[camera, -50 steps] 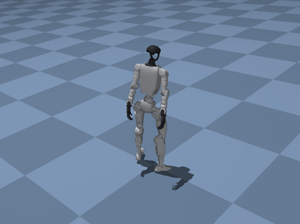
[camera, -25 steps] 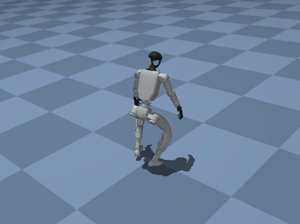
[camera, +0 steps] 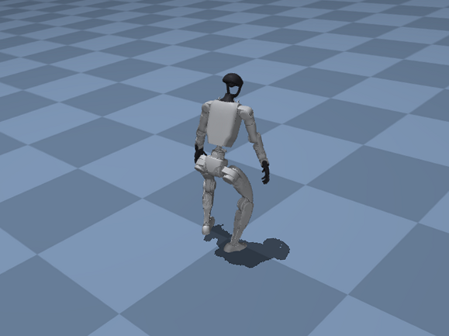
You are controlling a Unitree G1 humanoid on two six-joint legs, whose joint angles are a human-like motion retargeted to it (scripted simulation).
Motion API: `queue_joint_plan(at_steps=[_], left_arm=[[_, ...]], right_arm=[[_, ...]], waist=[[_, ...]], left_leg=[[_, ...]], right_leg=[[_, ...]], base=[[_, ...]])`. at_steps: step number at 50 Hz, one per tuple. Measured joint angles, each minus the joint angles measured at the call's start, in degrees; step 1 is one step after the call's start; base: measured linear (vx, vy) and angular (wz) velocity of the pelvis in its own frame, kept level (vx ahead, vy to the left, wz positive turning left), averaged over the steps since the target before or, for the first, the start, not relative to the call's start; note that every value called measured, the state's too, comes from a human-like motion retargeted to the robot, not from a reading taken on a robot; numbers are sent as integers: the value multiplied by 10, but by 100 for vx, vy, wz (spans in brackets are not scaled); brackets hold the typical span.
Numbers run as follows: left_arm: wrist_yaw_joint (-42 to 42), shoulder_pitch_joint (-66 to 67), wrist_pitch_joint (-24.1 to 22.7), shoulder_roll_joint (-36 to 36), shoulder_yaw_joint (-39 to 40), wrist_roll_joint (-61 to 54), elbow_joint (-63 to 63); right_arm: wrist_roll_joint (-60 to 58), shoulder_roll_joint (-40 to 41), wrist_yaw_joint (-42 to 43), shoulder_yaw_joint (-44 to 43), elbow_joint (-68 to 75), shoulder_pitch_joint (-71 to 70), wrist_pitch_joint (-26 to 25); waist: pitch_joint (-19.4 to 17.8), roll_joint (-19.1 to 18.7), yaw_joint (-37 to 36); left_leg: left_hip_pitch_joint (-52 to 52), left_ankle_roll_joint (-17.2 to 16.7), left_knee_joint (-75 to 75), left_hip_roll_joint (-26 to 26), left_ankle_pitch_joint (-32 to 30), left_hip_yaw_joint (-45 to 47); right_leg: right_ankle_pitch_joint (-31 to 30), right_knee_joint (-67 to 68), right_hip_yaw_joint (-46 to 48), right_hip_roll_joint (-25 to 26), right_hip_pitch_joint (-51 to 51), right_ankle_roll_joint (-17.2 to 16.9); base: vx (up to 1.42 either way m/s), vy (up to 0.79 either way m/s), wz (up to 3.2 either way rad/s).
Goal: Upper body actions
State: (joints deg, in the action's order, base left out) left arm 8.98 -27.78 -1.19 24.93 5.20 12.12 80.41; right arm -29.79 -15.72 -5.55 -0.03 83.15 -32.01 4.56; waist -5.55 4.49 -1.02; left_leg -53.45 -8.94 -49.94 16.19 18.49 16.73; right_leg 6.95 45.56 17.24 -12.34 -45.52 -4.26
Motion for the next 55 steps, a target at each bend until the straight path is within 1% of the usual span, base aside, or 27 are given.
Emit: queue_joint_plan(at_steps=[2,5,8,10,12,14,15,17,18,20,22,25,30,32,35,37,39,40,42,45,50,53,55], left_arm=[[-21,58,-3,-24,13,21,16],[-49,139,-20,-60,21,5,50],[-68,214,-22,-97,51,-33,90],[-75,259,-21,-116,82,-68,113],[-71,294,-15,-130,113,-96,128],[-58,327,8,-140,151,-114,141],[-53,337,18,-143,163,-117,143],[-53,352,38,-151,180,-122,137],[-57,358,42,-158,181,-125,130],[-64,363,32,-167,170,-147,117],[-64,361,21,-168,157,-153,109],[-63,346,21,-170,143,-136,91],[-57,318,8,-168,114,-131,53],[-58,279,5,-161,98,-135,45],[-67,224,4,-156,80,-133,45],[-81,197,-4,-149,63,-136,36],[-72,169,-5,-129,35,-144,28],[-61,151,0,-119,21,-144,27],[-46,125,12,-110,21,-109,20],[-49,98,13,-102,16,-79,18],[-48,86,11,-104,16,-77,13],[-42,106,8,-112,22,-76,5],[-40,129,8,-120,30,-79,1]], right_arm=[[-13,9,26,-11,23,56,-10],[-8,17,61,-40,71,143,-11],[19,24,70,-87,134,222,-33],[59,26,65,-105,142,280,-60],[101,22,63,-116,142,324,-82],[153,21,67,-135,142,368,-97],[172,23,70,-143,142,381,-97],[219,31,73,-162,142,402,-87],[242,34,71,-170,142,407,-80],[276,41,70,-180,142,404,-64],[280,45,65,-172,142,393,-54],[255,47,47,-145,142,365,-58],[169,64,19,-86,92,321,-62],[126,68,14,-46,54,283,-57],[81,66,15,-10,10,238,-44],[56,60,17,28,-12,202,-22],[30,55,14,64,-11,148,-13],[16,53,13,70,-7,122,-16],[1,56,9,60,-6,89,-25],[19,58,-4,48,2,58,-19],[47,62,-16,36,-10,59,-18],[41,65,-20,25,-24,93,-9],[40,67,-21,14,-24,124,-9]], waist=[[5,2,5],[6,5,8],[-3,21,5],[-1,24,19],[15,22,39],[49,24,62],[62,27,65],[72,30,57],[70,31,51],[58,30,57],[52,25,58],[56,20,63],[57,21,66],[54,19,54],[51,5,35],[46,-6,32],[52,-10,38],[54,-12,38],[50,-8,27],[43,-1,22],[39,-1,20],[43,-1,24],[46,3,27]], left_leg=[[68,12,106,-18,-49,15],[177,30,253,-47,-113,39],[297,46,377,-90,-150,54],[354,55,433,-111,-165,50],[377,69,466,-129,-173,30],[380,81,495,-146,-182,16],[381,81,504,-150,-186,24],[392,76,515,-148,-189,45],[393,75,512,-148,-189,39],[395,72,499,-148,-186,26],[407,76,501,-149,-182,28],[417,75,500,-149,-180,29],[411,69,466,-148,-164,12],[378,55,411,-134,-140,21],[306,31,312,-106,-101,-9],[268,16,248,-83,-71,-21],[220,0,168,-61,-36,-19],[195,-7,134,-57,-21,-26],[168,-15,88,-56,3,-28],[145,-25,44,-55,21,-31],[158,-16,67,-60,12,-21],[188,0,132,-72,-18,-16],[220,20,205,-87,-53,-8]], right_leg=[[-48,-109,8,-4,70,-2],[-110,-255,39,-16,179,-6],[-153,-357,62,-28,279,-7],[-173,-402,81,-35,331,-9],[-188,-437,97,-37,359,-8],[-192,-469,141,-39,380,-13],[-187,-472,159,-38,381,-13],[-181,-448,114,-46,362,-13],[-178,-442,105,-46,362,-12],[-175,-443,124,-45,379,-12],[-175,-445,137,-43,392,-14],[-173,-446,128,-39,400,-13],[-165,-438,131,-38,408,-10],[-146,-402,125,-41,380,-11],[-106,-311,90,-44,313,-22],[-71,-222,40,-32,253,-30],[-35,-145,29,-37,202,-32],[-22,-116,29,-40,182,-31],[-1,-71,6,-36,150,-31],[16,-26,-7,-44,125,-33],[7,-43,-5,-46,135,-31],[-26,-112,4,-45,172,-29],[-65,-190,10,-44,206,-24]], base=[[19,-2,14],[25,0,17],[34,1,10],[39,8,34],[32,15,46],[32,10,41],[20,4,1],[14,1,-17],[7,1,-2],[-1,1,19],[0,3,-10],[7,6,4],[1,1,2],[-19,-1,-39],[-21,-1,-35],[-15,-2,-31],[-11,2,-34],[-14,5,-42],[-13,3,-42],[-5,1,-7],[0,0,0],[0,0,0],[0,-3,12]])
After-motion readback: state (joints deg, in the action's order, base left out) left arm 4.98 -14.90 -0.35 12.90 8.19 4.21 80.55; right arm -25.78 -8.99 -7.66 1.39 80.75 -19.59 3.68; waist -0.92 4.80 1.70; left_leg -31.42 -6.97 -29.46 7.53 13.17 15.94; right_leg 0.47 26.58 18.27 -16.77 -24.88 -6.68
